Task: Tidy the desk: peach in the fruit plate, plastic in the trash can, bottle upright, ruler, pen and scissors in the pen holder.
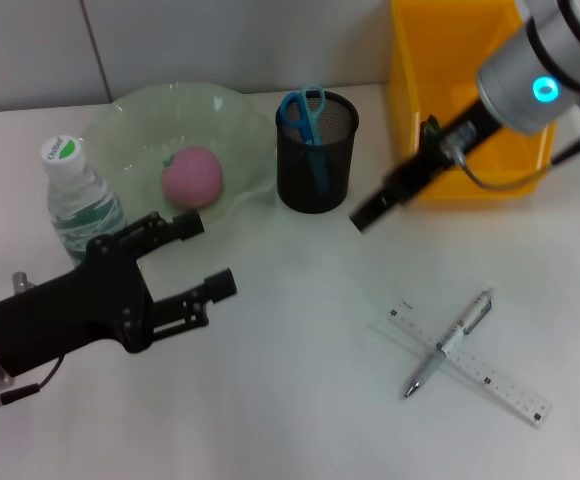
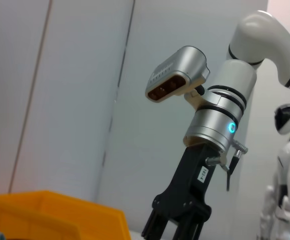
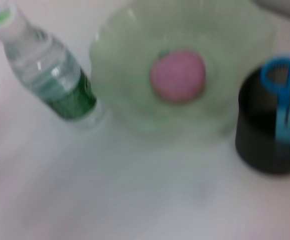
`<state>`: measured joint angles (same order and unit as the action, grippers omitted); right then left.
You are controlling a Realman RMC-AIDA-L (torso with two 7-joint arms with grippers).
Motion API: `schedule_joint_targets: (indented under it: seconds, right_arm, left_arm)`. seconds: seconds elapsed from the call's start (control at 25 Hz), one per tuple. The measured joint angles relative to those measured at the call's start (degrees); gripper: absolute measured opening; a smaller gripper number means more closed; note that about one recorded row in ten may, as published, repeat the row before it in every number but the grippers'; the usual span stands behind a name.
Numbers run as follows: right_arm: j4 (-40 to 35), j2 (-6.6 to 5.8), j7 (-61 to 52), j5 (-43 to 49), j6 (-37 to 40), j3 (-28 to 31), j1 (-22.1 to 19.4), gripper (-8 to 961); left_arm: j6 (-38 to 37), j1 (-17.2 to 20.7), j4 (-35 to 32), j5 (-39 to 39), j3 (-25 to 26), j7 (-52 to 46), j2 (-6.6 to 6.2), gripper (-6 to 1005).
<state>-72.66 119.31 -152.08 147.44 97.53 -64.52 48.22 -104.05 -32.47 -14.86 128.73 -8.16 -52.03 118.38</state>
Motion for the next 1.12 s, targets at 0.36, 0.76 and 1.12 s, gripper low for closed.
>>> schedule_joint_targets:
  seconds: [0.36, 0.76, 1.12]
  right_arm:
    - [-1.67, -0.14, -2.69, 0.39, 3.18, -4.69, -5.09, 650]
    - [3.29, -0.14, -2.15, 0.45, 0.55, -8.83, -5.35, 650]
    - [5.22, -0.23, -1.36, 3.6, -1.91, -12.84, -5.71, 650]
  left_arm:
    - [0.17, 0.17, -6.53, 0.04, -10.95, -2.8, -0.08, 817]
    - [0.44, 0.46, -9.47, -0.02, -16.3, -2.11, -0.02, 816]
    - [1.1, -0.02, -9.54, 0.0, -16.63, -0.89, 0.09, 816]
